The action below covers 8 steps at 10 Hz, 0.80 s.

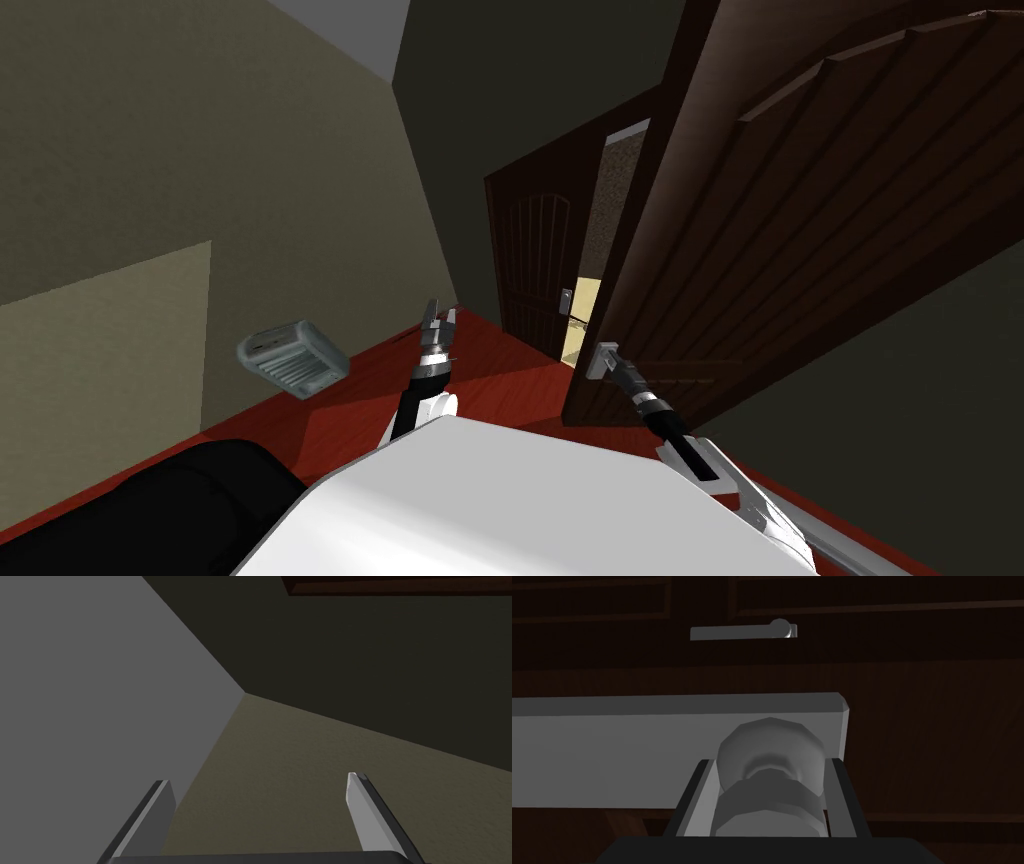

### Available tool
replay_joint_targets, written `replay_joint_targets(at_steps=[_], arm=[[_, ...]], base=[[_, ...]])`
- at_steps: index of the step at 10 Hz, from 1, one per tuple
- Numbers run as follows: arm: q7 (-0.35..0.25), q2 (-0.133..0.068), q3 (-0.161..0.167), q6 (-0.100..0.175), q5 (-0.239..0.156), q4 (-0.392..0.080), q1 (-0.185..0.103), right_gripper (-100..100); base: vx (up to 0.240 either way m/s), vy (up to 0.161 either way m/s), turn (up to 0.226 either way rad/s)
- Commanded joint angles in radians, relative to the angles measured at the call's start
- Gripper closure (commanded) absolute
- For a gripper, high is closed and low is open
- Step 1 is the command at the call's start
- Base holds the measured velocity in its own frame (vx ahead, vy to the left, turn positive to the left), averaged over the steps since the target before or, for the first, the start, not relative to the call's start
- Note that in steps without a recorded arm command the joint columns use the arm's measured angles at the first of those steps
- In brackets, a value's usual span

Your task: Pull the door open

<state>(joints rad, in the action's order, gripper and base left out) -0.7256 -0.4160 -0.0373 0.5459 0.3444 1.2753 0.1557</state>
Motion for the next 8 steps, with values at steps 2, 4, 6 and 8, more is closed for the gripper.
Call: replay_joint_targets(at_steps=[2,4,6,8], arm=[[-0.035,-0.034,0.007,0.039,0.008,0.013,0.030,100],[-0.039,-0.035,0.014,0.057,0.013,0.005,0.033,100],[-0.052,-0.049,0.015,0.081,0.017,0.002,0.041,100],[-0.066,-0.065,0.016,0.108,0.021,-0.002,0.050,100]], base=[[-0.216,-0.119,0.094],[-0.114,-0.053,0.061],[-0.174,-0.088,0.108],[-0.190,-0.106,0.109]])
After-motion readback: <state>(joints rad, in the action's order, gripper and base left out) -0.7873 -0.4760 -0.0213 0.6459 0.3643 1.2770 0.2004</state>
